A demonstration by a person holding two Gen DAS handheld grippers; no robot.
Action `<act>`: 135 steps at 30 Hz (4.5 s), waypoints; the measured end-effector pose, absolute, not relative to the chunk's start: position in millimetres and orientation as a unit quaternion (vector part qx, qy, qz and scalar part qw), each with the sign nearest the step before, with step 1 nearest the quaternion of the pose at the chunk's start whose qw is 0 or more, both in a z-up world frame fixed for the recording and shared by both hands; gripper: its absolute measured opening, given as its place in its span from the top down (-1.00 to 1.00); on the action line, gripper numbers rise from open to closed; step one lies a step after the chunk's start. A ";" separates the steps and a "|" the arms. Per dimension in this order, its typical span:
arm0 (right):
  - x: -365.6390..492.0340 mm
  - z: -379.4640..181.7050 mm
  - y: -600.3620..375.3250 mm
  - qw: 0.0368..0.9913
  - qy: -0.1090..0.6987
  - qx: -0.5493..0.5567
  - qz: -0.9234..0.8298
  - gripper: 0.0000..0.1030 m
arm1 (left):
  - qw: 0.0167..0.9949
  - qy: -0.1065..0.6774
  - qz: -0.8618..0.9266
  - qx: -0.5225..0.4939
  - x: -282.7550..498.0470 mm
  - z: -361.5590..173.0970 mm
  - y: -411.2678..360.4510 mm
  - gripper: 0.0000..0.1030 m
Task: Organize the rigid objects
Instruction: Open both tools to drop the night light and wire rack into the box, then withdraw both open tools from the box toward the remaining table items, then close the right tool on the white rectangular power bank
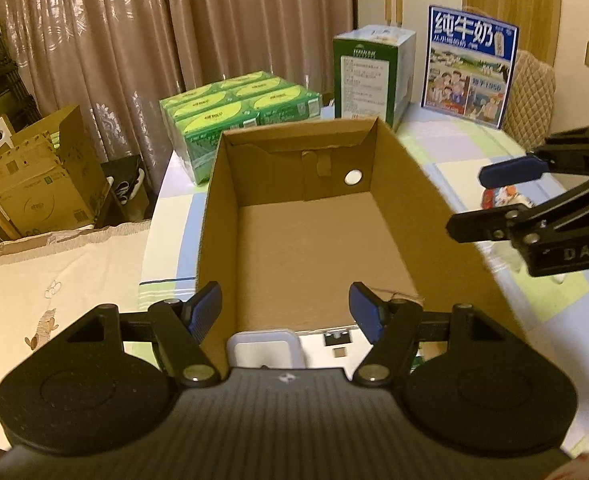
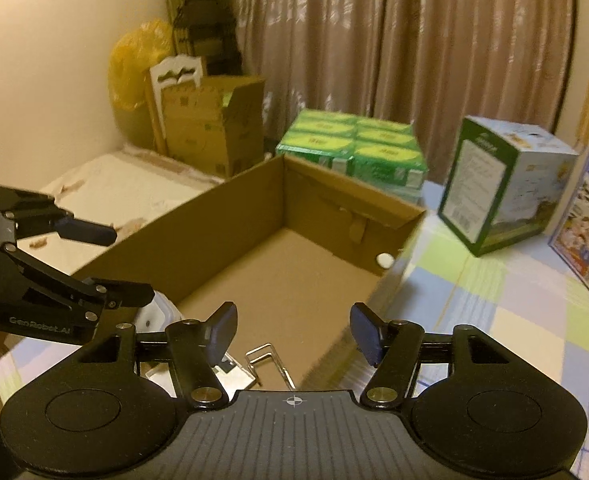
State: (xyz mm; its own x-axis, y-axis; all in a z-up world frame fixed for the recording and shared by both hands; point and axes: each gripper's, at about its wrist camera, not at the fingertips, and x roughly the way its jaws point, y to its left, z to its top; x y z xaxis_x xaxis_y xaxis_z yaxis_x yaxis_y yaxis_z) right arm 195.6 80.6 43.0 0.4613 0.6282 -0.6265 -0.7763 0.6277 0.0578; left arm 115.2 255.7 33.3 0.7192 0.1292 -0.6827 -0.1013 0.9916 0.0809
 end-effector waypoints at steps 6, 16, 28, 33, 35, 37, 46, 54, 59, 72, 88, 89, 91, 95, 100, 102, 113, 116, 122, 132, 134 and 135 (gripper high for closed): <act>171.3 67.7 33.2 0.866 0.298 -0.086 0.392 -0.17 | 0.935 0.353 0.046 0.001 96.2 54.1 228.2 -0.28; 125.2 82.8 -49.2 0.887 0.303 -0.034 0.346 -0.21 | 0.942 0.335 0.020 -0.019 58.7 75.8 169.5 -0.35; 79.6 79.4 -134.5 0.907 0.305 0.011 0.288 -0.41 | 0.939 0.344 -0.011 -0.025 37.3 67.0 109.5 -0.55; 69.8 68.5 -164.3 0.914 0.314 0.026 0.256 -0.58 | 0.936 0.350 -0.021 -0.024 33.3 57.1 86.6 -0.71; 66.6 63.3 -176.3 0.915 0.320 0.032 0.243 -0.61 | 0.936 0.351 -0.026 -0.019 32.7 53.5 78.3 -0.72; 64.2 57.8 -187.2 0.916 0.326 0.036 0.231 -0.63 | 0.935 0.354 -0.029 -0.012 33.8 49.9 71.5 -0.73; 62.9 42.7 -223.4 0.919 0.340 0.058 0.190 -0.65 | 0.932 0.361 -0.042 -0.008 43.7 37.7 45.6 -0.76; 75.8 37.6 -232.8 0.918 0.345 0.067 0.182 -0.66 | 0.929 0.367 -0.037 -0.008 63.1 26.8 35.0 -0.76; 90.8 27.7 -235.0 0.914 0.356 0.068 0.179 -0.66 | 0.927 0.372 -0.035 -0.007 78.5 18.1 30.0 -0.76; 155.1 -8.0 -234.3 0.901 0.384 0.046 0.197 -0.67 | 0.919 0.392 -0.041 0.009 125.2 -19.2 11.8 -0.76; 253.9 -75.2 -223.9 0.875 0.418 -0.006 0.242 -0.67 | 0.910 0.412 -0.045 0.001 176.2 -58.1 8.0 -0.76; 256.5 -78.6 -221.6 0.875 0.416 -0.009 0.248 -0.67 | 0.909 0.413 -0.045 -0.001 177.3 -59.5 8.9 -0.76; 262.6 -84.8 -215.7 0.873 0.415 -0.013 0.254 -0.67 | 0.909 0.414 -0.047 -0.001 178.5 -61.5 9.6 -0.76; 279.7 -90.6 -210.6 0.877 0.407 -0.020 0.253 -0.67 | 0.908 0.415 -0.050 -0.001 178.5 -64.3 10.6 -0.76; 292.8 -88.2 -221.0 0.890 0.390 0.018 0.235 -0.66 | 0.908 0.416 -0.050 -0.010 176.9 -65.3 14.0 -0.76; 294.0 -87.3 -224.5 0.893 0.385 0.025 0.230 -0.66 | 0.908 0.416 -0.051 -0.012 178.1 -66.0 14.6 -0.76; 301.5 -87.3 -239.8 0.914 0.368 0.042 0.166 -0.33 | 0.907 0.417 -0.051 -0.020 175.4 -66.9 15.2 -0.76; 306.6 -97.0 -241.5 0.911 0.388 0.016 0.140 -0.31 | 0.906 0.419 -0.052 -0.020 175.2 -67.9 14.4 -0.76; 316.4 -107.7 -233.7 0.899 0.398 -0.012 0.183 -0.31 | 0.906 0.419 -0.053 -0.020 171.9 -67.5 13.4 -0.76; 270.1 -102.3 -207.5 0.843 0.459 -0.101 0.263 -0.23 | 0.908 0.416 -0.049 -0.026 161.9 -64.8 17.1 -0.76; 251.4 -103.1 -200.9 0.835 0.458 -0.112 0.284 -0.23 | 0.909 0.414 -0.048 -0.026 159.6 -62.8 18.2 -0.76; 244.2 -102.3 -201.1 0.835 0.457 -0.108 0.287 -0.23 | 0.909 0.413 -0.048 -0.026 158.0 -61.3 18.8 -0.76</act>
